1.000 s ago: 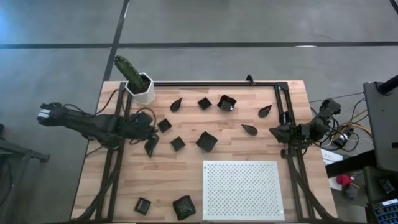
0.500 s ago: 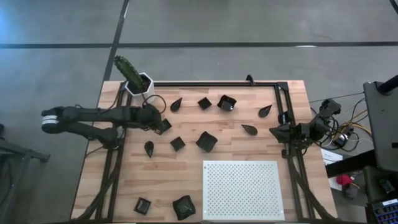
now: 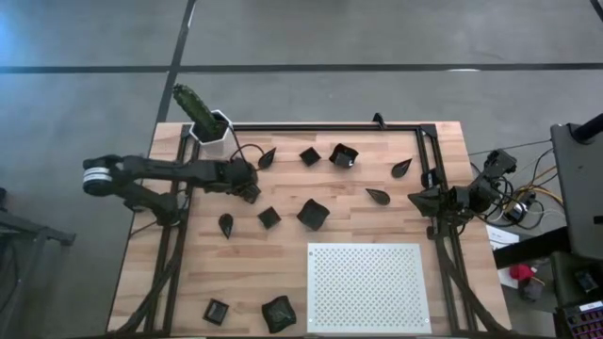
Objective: Pick & Place Mini shaped plates
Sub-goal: Put the square plate on the shelf
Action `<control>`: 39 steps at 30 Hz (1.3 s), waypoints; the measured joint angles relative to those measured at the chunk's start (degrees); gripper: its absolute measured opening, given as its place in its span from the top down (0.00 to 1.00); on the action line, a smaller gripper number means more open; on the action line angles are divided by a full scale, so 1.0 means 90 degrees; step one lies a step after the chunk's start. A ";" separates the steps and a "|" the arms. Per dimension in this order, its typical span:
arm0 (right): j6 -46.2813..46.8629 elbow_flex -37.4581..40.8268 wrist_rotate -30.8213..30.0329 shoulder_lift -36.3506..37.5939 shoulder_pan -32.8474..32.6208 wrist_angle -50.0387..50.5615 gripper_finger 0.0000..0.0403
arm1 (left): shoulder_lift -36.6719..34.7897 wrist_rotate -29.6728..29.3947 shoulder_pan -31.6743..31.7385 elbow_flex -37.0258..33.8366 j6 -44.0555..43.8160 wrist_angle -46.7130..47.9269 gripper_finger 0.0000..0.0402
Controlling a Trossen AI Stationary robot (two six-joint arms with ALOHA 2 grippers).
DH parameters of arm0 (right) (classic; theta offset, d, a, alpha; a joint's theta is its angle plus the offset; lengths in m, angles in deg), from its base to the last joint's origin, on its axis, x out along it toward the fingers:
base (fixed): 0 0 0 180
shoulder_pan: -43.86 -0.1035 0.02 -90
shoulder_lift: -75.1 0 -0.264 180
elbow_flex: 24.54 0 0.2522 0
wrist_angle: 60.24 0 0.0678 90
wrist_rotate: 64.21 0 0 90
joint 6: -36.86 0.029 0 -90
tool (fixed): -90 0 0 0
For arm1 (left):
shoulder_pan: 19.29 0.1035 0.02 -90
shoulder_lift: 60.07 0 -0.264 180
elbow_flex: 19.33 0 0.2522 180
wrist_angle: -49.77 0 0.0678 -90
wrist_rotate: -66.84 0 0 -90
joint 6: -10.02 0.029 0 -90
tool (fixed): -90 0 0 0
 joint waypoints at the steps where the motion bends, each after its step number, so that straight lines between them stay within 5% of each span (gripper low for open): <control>1: -0.0010 0.0000 0.0000 0.0000 -0.0001 -0.0001 0.98 | 0.0063 -0.0001 0.0017 0.0000 0.0045 0.0002 0.78; 39: -0.0072 0.0000 -0.0001 0.0000 -0.0002 0.0004 0.98 | 0.0789 0.0413 0.0243 -0.0017 0.0418 -0.0390 0.78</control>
